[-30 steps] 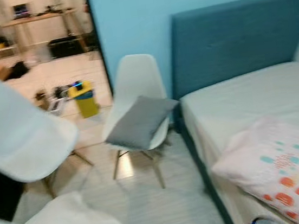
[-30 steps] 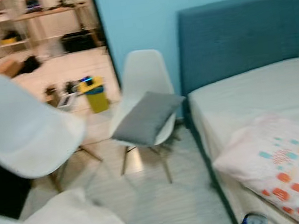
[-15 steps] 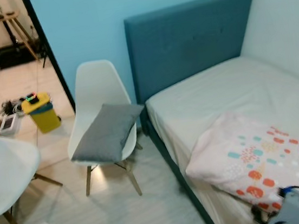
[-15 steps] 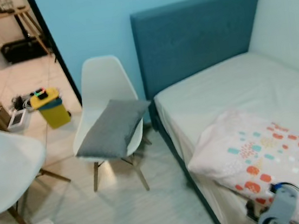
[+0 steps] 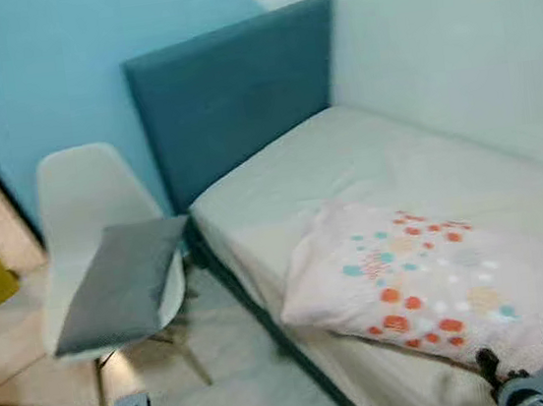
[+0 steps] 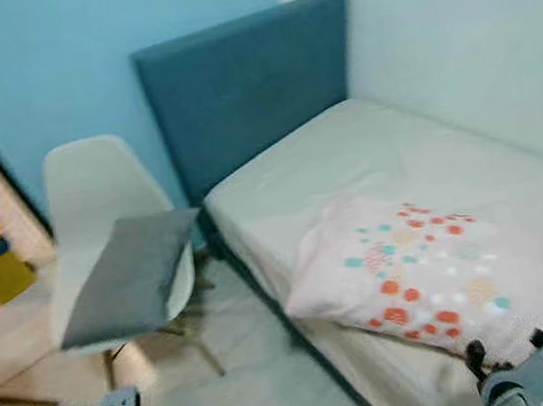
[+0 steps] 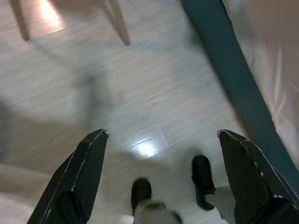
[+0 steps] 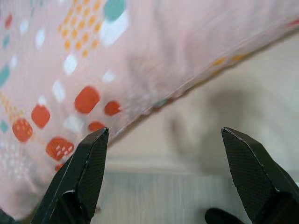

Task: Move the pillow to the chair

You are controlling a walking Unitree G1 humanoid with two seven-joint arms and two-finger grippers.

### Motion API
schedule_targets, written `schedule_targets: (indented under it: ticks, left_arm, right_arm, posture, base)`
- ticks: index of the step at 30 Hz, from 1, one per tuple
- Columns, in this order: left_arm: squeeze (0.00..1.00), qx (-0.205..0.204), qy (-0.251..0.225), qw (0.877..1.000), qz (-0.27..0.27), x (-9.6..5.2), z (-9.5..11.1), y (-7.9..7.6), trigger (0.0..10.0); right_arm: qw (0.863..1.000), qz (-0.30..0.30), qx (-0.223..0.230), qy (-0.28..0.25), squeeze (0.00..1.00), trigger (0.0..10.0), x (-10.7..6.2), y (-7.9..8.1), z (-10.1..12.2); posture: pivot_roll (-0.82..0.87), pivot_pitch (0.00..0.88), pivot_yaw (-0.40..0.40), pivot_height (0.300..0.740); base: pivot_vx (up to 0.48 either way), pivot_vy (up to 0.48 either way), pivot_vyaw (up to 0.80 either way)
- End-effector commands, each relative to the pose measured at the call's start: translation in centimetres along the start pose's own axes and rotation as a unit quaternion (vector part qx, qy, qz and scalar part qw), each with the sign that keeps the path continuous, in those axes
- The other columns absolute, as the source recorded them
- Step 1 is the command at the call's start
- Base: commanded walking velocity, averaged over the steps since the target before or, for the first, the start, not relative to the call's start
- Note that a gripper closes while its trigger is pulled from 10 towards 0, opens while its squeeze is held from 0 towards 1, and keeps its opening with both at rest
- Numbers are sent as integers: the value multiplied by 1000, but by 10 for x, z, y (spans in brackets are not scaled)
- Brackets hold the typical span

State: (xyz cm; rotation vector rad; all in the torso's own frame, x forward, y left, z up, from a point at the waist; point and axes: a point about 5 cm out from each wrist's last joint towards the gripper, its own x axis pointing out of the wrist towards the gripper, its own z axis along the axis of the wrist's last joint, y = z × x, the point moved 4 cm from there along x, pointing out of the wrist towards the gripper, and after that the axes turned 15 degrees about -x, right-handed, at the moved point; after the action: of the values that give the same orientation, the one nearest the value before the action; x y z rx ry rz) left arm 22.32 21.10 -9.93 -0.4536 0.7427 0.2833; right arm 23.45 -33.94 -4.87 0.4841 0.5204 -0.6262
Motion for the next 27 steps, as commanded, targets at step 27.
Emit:
schedule_targets:
  ticks: [27]
  left_arm:
    - [0,15,39,999,-4,-8,-26,10,10000]
  right_arm:
    - [996,82,37,-7,0,10000,-2,28,-11]
  posture:
    - [14,0,60,739]
  base:
    - [0,0,-400]
